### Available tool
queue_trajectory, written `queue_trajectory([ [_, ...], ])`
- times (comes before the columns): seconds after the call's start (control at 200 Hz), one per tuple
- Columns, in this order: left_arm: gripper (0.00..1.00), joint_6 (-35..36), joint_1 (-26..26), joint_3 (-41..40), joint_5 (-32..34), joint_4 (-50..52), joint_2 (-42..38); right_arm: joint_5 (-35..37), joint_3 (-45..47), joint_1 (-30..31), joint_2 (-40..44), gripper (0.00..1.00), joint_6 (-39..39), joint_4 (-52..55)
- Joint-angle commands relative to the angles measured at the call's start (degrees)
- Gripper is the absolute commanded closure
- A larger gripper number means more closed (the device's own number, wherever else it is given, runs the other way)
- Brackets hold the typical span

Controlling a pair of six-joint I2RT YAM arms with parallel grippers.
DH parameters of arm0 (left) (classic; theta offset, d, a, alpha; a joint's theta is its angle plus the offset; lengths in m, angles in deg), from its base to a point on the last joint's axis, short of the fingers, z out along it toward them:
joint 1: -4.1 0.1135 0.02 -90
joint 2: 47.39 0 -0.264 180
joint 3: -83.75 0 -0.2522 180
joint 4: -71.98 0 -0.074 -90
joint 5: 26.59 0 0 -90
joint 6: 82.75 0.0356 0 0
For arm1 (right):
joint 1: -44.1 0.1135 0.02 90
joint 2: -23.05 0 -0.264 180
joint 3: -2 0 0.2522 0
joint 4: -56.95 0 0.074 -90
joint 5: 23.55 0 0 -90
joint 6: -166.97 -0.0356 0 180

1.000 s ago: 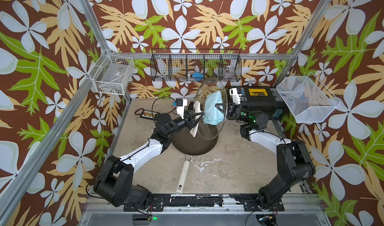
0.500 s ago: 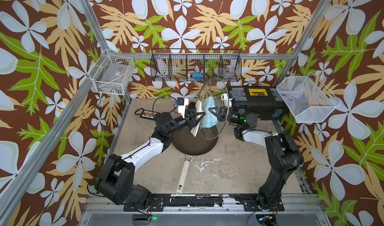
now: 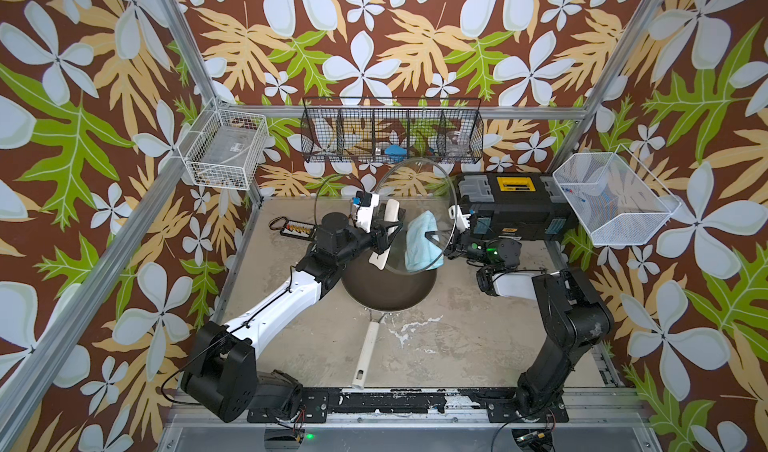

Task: Wipe the pot lid with a cloth
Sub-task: Wipe the pot lid.

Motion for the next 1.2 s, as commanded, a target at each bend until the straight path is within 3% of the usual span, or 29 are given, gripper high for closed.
queue_trajectory([
  [0.0,1.0,5.7,0.1,1.9,6.1,0.7,-0.9,-2.5,1.0,-0.8,2.2,1.0,6.3,-0.4],
  [0.18,1.0,8.4,0.1,5.4,12.9,8.7,-0.2,-3.8,0.5,-1.9,7.5,1.0,22.7,23.3],
  [0.355,1.0,10.1,0.1,7.5,16.4,12.0,-0.3,2.1,-8.8,-2.4,13.6,1.0,59.3,73.6],
  [0.425,1.0,10.6,0.1,7.9,17.0,12.4,-0.3,4.8,-12.1,-2.8,13.9,1.0,66.4,84.4],
  [0.676,1.0,11.2,0.2,9.3,17.6,14.0,-0.2,9.0,-12.9,-6.4,16.2,1.0,72.5,93.1],
  [1.061,1.0,11.7,0.2,13.4,18.6,19.9,2.7,17.8,-17.1,-6.3,27.6,1.0,86.0,104.2],
  [1.196,1.0,10.7,0.1,14.8,16.8,21.2,4.4,22.8,-17.4,-3.4,32.2,1.0,92.1,106.6],
])
